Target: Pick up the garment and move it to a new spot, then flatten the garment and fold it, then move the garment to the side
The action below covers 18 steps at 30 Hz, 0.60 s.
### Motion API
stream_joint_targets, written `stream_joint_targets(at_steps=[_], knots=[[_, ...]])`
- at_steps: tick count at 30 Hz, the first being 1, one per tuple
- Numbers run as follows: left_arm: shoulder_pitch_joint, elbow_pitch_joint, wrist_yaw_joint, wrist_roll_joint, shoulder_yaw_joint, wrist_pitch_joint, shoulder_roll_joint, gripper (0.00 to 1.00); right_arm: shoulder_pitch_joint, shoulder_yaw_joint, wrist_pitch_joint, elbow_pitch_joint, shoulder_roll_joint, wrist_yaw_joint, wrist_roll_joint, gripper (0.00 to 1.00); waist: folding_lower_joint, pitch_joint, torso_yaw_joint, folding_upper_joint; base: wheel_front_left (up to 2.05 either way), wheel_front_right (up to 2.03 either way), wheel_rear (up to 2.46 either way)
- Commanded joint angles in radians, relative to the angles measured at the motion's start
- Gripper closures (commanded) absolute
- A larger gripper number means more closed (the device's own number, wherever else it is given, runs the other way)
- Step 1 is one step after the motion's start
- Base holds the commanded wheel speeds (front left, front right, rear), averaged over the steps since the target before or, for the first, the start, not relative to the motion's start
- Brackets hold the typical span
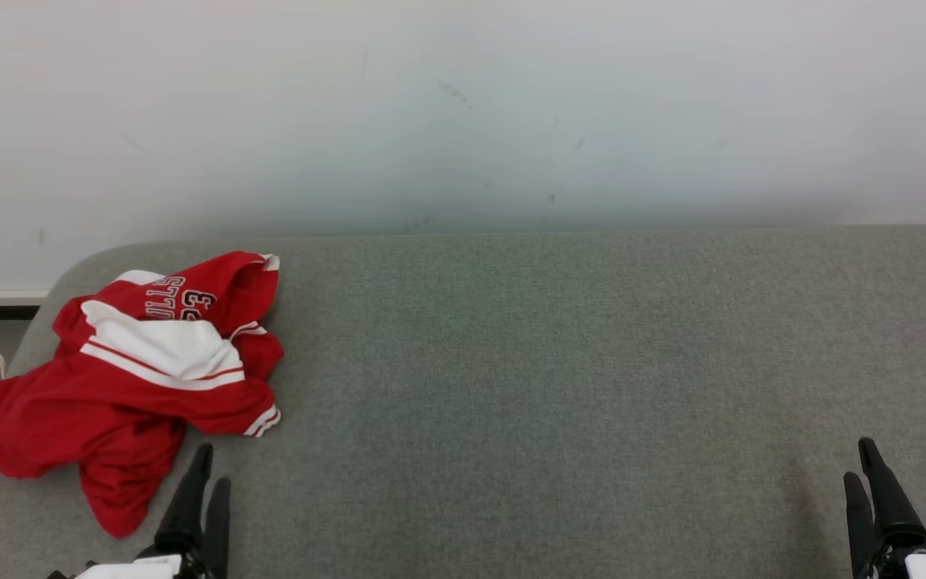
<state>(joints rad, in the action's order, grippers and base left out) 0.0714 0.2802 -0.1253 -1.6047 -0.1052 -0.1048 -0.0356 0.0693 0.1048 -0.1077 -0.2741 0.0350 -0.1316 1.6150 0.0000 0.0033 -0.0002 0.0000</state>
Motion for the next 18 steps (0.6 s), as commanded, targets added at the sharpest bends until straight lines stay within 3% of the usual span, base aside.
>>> stream_joint_targets(at_steps=[1, 9, 18], knots=[[0.021, -0.025, -0.003, 0.001, 0.007, 0.013, -0.005, 0.00, 0.020, -0.010, 0.013, 0.026, 0.008, 0.000, 0.005, 0.00, 0.0000, 0.000, 0.000, 0.0000, 0.00, 0.00, 0.00], [0.025, -0.052, -0.003, 0.021, 0.020, 0.052, -0.007, 0.00, 0.026, -0.045, 0.054, 0.057, 0.009, 0.000, 0.010, 0.00, 0.0000, 0.000, -0.002, 0.0000, 0.00, 0.00, 0.00], [0.021, -0.098, -0.004, 0.157, 0.027, 0.093, -0.008, 0.00, 0.028, -0.090, 0.095, 0.094, 0.022, 0.000, -0.055, 0.00, 0.0000, 0.001, -0.006, 0.0000, 0.00, 0.00, 0.00]])
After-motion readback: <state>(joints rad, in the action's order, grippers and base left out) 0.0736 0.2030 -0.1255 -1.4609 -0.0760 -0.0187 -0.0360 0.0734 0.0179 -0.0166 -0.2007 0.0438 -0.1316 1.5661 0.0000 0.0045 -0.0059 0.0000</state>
